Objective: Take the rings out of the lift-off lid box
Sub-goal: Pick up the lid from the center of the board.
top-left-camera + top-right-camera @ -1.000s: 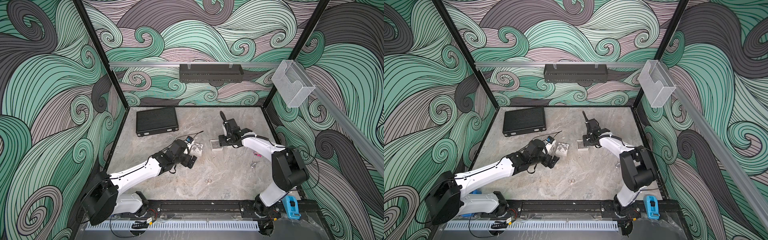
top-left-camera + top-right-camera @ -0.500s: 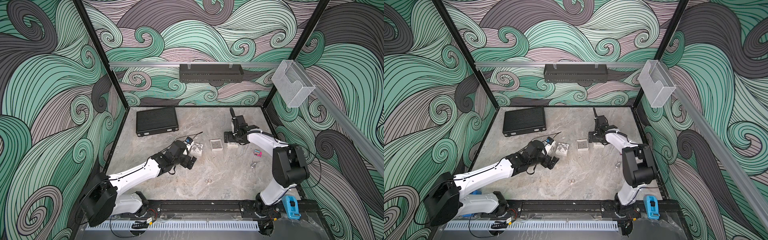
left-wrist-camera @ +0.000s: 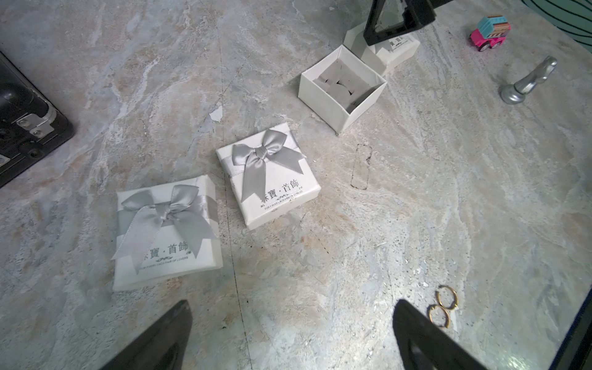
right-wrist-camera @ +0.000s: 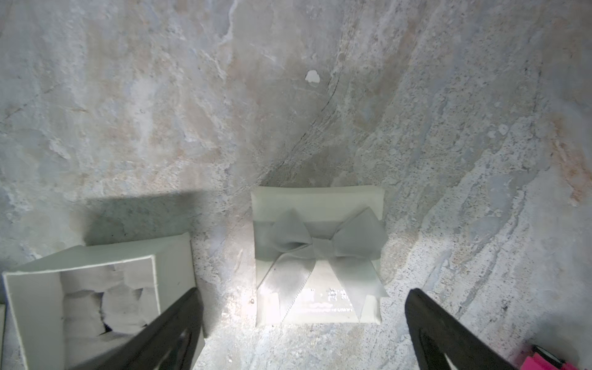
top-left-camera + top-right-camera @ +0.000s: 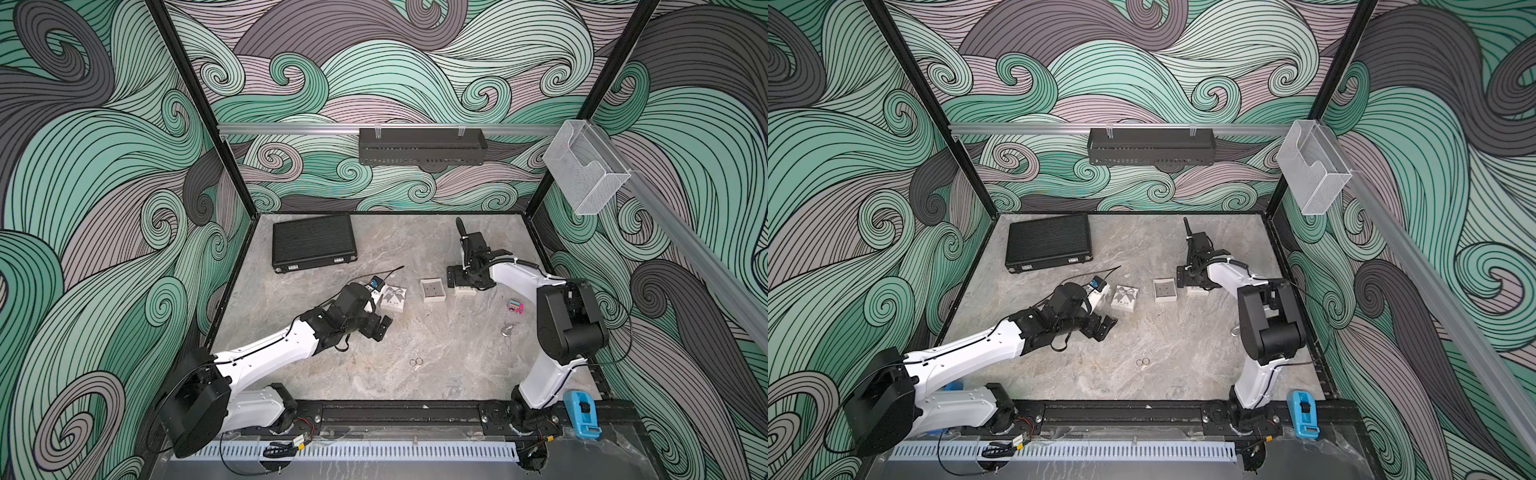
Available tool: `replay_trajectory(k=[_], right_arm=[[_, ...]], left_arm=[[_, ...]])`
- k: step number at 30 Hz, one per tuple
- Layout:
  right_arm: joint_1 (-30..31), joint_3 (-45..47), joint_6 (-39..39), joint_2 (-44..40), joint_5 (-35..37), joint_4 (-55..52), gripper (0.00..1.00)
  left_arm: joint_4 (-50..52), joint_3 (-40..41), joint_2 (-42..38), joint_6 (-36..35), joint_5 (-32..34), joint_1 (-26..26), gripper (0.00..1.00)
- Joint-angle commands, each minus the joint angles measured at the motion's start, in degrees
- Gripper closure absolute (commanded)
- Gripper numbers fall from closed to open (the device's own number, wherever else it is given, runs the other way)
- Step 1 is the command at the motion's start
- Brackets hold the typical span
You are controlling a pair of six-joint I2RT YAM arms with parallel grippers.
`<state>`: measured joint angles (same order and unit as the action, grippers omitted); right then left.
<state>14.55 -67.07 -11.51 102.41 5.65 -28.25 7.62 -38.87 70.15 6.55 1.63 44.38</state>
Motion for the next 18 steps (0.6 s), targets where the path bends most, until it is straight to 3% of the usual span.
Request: replay_trajectory(k=[1,8,18], right_arm=[[0.09,-0.74,0.21,1.58,0.94,-0.16,0.04],[0.04,-1.64,0.52,2.88,1.23,-0.22,0.08],[0.06,-3.08,-0.78,4.8,0.38,-1.78,0.13]], left_arm=[[-1.07,-0.38,-0.68,-0.73,-0.92,-0.17,0.01],[-2.02,0.01,-1.11,-1.66,-1.9,-0.17,0.01],[-7.89,3.38,-4.33,-7.1,-11.17,-0.08,0.01]])
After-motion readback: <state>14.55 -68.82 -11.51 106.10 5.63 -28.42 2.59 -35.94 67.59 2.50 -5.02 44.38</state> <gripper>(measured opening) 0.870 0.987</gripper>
